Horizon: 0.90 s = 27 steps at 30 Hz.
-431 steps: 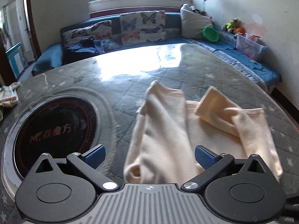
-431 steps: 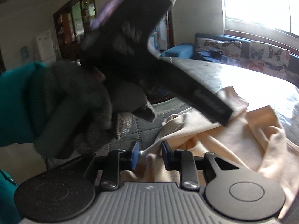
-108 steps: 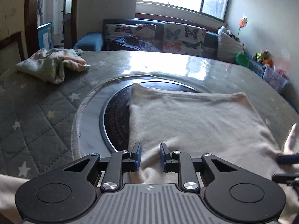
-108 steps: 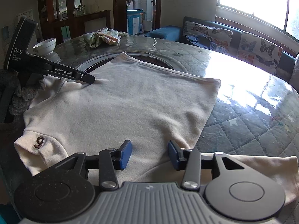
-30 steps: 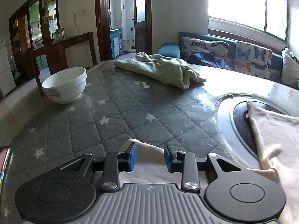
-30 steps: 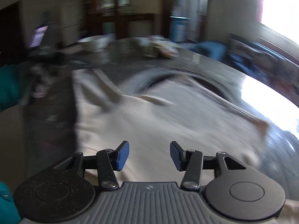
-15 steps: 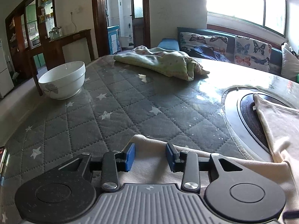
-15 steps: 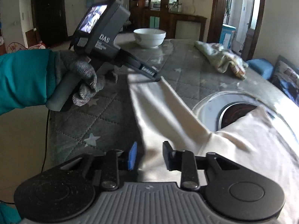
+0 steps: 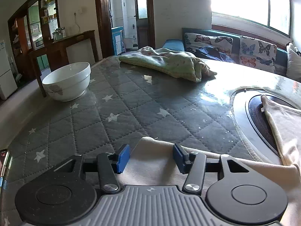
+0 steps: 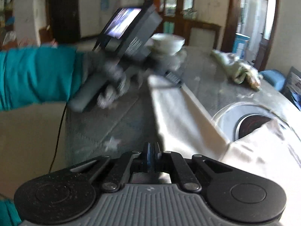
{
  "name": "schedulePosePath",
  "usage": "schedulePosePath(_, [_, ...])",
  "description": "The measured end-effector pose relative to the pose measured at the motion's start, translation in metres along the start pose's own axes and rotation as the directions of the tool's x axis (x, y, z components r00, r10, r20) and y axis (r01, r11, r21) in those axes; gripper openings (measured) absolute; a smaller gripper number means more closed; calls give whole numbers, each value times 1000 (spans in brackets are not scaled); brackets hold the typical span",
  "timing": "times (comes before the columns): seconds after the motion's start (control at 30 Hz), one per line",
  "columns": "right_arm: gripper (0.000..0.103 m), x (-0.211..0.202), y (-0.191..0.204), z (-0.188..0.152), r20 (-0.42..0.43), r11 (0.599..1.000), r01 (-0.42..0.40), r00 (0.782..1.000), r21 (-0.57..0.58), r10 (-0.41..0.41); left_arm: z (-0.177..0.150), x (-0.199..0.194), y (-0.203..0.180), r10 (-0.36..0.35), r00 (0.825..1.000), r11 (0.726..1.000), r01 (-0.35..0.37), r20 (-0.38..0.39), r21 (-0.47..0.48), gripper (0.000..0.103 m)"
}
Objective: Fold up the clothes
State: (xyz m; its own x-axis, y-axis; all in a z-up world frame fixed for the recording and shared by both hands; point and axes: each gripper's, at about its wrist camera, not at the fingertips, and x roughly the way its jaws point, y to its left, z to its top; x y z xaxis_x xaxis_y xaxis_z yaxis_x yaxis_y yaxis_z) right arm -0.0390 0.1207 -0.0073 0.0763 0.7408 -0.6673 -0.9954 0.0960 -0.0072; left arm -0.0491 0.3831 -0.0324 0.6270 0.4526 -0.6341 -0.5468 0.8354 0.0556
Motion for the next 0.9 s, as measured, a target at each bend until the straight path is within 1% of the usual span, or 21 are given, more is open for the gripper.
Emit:
schedulePosePath(0.03, [8,0,-5,2,1,1000,13,1000,23,-13,0,0,0,3,1000,1000,-3,-1,-1,57])
schedulePosePath(0.1, [10,5,-10,1,-20,998,34,999,45,-33,0,0,0,10,1000,1000,-10,-2,0,59])
schedulePosePath(0.17, [10,14,-11,-5,-72,998,10,997,55,-6,0,-1,-1,13,1000,1000,-13,-4,4,60])
schedulePosePath(0.2, [12,16,-10,-8,-92,998,-9,996,56,15,0,-1,-2,12,1000,1000,-12,-5,6,61])
schedulePosePath(0.27, [14,10,-6,-9,-90,999,-22,996,35,25,0,-5,-4,8,1000,1000,-8,-7,13,65])
schedulePosePath(0.3, [19,4,-6,-9,-80,999,-29,996,33,31,0,-8,-6,3,1000,1000,-3,-5,17,66])
schedulePosePath(0.33, [24,-4,-7,-9,-67,999,-19,998,32,21,1,-11,-9,-6,1000,1000,6,2,20,70])
schedulePosePath(0.37, [25,-12,-9,-9,-55,999,-7,998,31,8,1,-16,-12,-17,1000,1000,17,9,21,75])
schedulePosePath(0.4, [26,-20,-11,-9,-42,1000,6,999,30,-5,0,-21,-15,-32,999,999,32,19,22,76])
schedulePosePath(0.47, [26,-38,-22,-13,-19,998,46,999,54,-45,-1,-31,-23,-65,997,998,65,35,22,83])
schedulePosePath(0.5, [27,-47,-28,-15,-7,996,66,998,66,-66,-2,-36,-27,-82,996,996,81,42,23,85])
schedulePosePath(0.57, [29,-70,-43,-26,3,986,129,992,107,-130,-3,-47,-37,-123,991,992,122,56,32,90])
schedulePosePath(0.67, [30,-102,-67,-47,-9,956,237,971,174,-240,-5,-60,-53,-181,981,983,178,71,50,98])
schedulePosePath(0.7, [30,-109,-75,-54,-20,942,273,962,193,-274,-6,-64,-58,-202,977,979,198,75,57,98])
schedulePosePath(0.77, [30,-127,-94,-76,-66,898,370,929,237,-365,-7,-72,-70,-242,967,969,237,81,71,100])
schedulePosePath(0.83, [30,-146,-113,-99,-117,841,465,885,275,-451,-8,-79,-83,-280,957,958,273,82,85,102])
schedulePosePath(0.87, [30,-152,-120,-109,-140,817,500,865,287,-481,-8,-82,-89,-300,951,952,292,81,95,102])
schedulePosePath(0.9, [30,-158,-127,-118,-156,797,521,853,305,-497,-9,-85,-96,-318,945,945,309,78,107,102])
